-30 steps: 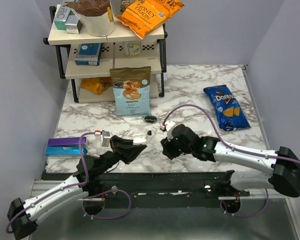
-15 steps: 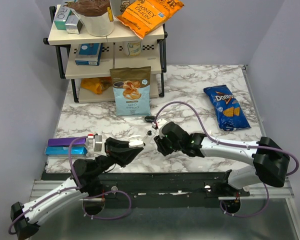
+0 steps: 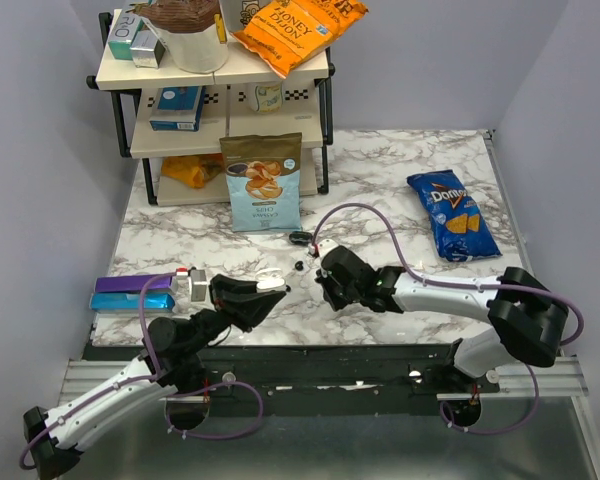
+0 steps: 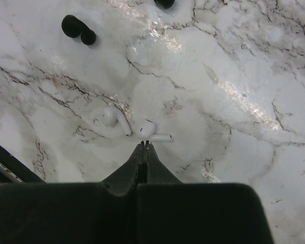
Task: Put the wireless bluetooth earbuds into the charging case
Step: Move the earbud to the center of the board.
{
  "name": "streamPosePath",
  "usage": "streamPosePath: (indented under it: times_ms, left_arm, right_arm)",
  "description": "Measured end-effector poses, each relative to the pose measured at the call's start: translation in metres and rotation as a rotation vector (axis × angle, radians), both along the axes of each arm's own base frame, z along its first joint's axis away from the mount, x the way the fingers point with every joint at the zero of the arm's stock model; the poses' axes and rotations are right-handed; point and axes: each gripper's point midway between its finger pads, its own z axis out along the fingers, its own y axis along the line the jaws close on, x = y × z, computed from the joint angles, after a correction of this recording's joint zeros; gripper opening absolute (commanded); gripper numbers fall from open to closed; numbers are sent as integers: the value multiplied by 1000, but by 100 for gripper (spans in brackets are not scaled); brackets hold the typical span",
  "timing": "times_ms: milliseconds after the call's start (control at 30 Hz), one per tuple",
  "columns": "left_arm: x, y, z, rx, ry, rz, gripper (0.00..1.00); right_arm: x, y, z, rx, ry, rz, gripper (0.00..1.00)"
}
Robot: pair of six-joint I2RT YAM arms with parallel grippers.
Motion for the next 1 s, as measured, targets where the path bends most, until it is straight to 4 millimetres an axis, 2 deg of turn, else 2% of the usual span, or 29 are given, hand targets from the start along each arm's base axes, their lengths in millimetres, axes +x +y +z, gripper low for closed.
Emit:
streamPosePath:
  times_ms: [167, 567, 1000]
  left_arm:
    - [3, -5, -10, 35, 24, 0, 0]
    - [5, -8, -16, 55, 39, -1, 0]
    - [4, -9, -16, 58, 41, -7, 0]
  right_arm:
    - [-4, 0, -7, -5, 27, 1, 1]
    - [-14, -1, -30, -39, 99, 21, 1]
    - [-3, 5, -30, -25, 119, -31, 1]
